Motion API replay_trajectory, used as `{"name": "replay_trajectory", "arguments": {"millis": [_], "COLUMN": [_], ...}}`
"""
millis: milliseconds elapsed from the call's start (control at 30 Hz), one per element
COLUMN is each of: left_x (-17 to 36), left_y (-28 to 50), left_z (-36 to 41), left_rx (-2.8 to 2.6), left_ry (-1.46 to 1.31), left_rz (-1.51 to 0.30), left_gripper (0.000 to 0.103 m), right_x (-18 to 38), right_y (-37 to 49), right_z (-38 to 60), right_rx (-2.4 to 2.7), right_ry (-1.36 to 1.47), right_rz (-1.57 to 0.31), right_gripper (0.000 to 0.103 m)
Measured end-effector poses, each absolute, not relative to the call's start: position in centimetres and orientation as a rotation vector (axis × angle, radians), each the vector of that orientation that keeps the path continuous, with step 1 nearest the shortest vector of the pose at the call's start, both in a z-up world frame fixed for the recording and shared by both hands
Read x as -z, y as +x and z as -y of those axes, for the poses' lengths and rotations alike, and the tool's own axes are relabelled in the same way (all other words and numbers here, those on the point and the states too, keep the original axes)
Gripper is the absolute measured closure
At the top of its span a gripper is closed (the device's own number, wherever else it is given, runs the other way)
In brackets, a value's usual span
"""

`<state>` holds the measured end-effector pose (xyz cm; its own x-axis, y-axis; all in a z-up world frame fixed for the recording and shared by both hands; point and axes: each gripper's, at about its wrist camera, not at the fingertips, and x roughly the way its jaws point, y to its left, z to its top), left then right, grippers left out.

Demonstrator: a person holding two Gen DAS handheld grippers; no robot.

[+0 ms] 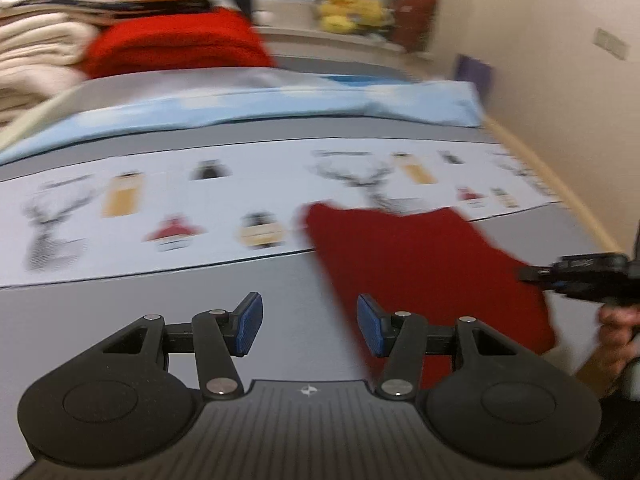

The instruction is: Fold small clothes

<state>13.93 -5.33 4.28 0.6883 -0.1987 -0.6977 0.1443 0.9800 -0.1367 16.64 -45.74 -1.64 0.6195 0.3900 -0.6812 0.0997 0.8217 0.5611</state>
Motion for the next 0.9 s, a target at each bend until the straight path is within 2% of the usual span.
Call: {"name": "replay_trajectory", "arguments": {"millis": [67, 133, 200, 233, 300, 400, 500, 567, 633, 700, 833, 900], "left_x": [-3.6, -1.9, 0.8, 3.1, 7.1, 7.9, 6.1, 4.3, 2.8, 2.8, 6.3, 8.6], "left_y": [15.1, 15.8, 16.0, 16.0, 15.3, 14.0, 15.4, 16.7, 18.1, 19.6, 22.9, 23.7], "left_z": [9.1, 12.4, 14.8, 15.8, 17.0, 17.7, 16.3, 14.5, 12.5, 10.9, 8.5, 8.1], "left_rx": [0.245, 0.299, 0.328, 0.324, 0.303, 0.328, 0.357, 0.33, 0.256, 0.185, 0.136, 0.135], "left_ry": [-0.08, -0.092, -0.076, -0.048, 0.038, 0.132, 0.048, -0.031, -0.09, -0.169, -0.394, -0.484], "left_rz": [-0.788, -0.821, -0.882, -0.949, -1.058, -1.043, -1.099, -1.053, -0.985, -0.966, -1.086, -1.15], "left_gripper": [0.046, 0.049, 0.064, 0.075, 0.076, 0.075, 0.066, 0.047, 0.033, 0.025, 0.019, 0.018], "right_x": [0.7, 1.1, 3.2, 4.1, 5.0, 5.3, 5.5, 5.0, 4.3, 3.9, 3.4, 4.9], "right_y": [16.3, 16.9, 17.7, 18.0, 18.4, 18.0, 18.0, 18.1, 18.3, 18.3, 18.3, 19.1], "right_z": [46.0, 46.1, 46.0, 46.1, 46.6, 46.9, 46.8, 47.0, 47.5, 48.1, 50.0, 50.3], "right_rx": [-0.194, -0.196, -0.179, -0.167, -0.157, -0.144, -0.14, -0.135, -0.122, -0.079, 0.063, 0.117], "right_ry": [0.599, 0.571, 0.563, 0.57, 0.591, 0.567, 0.553, 0.556, 0.589, 0.629, 0.699, 0.706], "right_rz": [-0.84, -0.867, -0.98, -1.029, -1.07, -1.103, -1.128, -1.101, -1.06, -1.007, -0.915, -0.974], "right_gripper": [0.088, 0.088, 0.086, 0.083, 0.077, 0.061, 0.055, 0.05, 0.044, 0.043, 0.039, 0.037]}}
